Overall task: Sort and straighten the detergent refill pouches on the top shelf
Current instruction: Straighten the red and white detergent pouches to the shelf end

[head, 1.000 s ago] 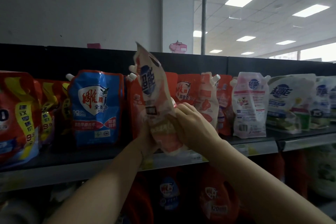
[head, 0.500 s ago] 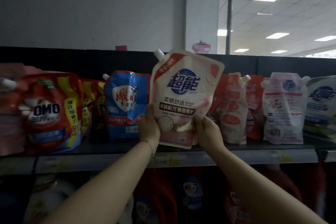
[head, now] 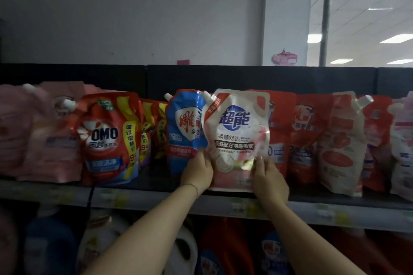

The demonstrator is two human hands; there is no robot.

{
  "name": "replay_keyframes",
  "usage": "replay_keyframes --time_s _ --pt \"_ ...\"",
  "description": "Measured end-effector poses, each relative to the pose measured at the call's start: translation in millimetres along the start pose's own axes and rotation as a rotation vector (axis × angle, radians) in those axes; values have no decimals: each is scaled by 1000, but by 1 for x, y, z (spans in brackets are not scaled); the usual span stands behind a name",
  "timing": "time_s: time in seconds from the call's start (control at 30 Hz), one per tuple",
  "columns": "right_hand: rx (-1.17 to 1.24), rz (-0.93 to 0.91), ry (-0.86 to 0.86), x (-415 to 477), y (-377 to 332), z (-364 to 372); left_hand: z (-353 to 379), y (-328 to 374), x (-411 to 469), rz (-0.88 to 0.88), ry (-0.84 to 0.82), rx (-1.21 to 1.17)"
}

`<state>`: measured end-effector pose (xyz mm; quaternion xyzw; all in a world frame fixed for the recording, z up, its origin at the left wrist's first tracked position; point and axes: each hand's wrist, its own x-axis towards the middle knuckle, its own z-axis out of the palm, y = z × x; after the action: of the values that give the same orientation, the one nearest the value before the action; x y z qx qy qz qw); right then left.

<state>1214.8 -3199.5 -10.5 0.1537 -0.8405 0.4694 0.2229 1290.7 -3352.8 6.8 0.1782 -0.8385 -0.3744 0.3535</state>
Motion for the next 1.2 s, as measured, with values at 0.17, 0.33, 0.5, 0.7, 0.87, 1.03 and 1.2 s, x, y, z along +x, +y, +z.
replay_keyframes --time_s 0.17,0.33,0.5,0.7,0.87,1.03,1.2 --pt "-17 -69 20 -3 5 3 0 -23 -12 103 0 286" --pt "-106 -82 67 -5 5 8 8 -26 -15 196 165 323" --pt "-126 -74 95 -5 7 10 8 -28 -17 224 187 313" --pt "-9 -14 90 -1 8 8 9 -25 -16 149 181 177" --pt "78 -20 127 5 12 12 12 -22 -11 63 221 43" --pt "-45 -31 75 4 13 10 10 -26 -8 44 260 18" --pt "-92 -65 15 1 11 9 11 -30 -3 42 280 22"
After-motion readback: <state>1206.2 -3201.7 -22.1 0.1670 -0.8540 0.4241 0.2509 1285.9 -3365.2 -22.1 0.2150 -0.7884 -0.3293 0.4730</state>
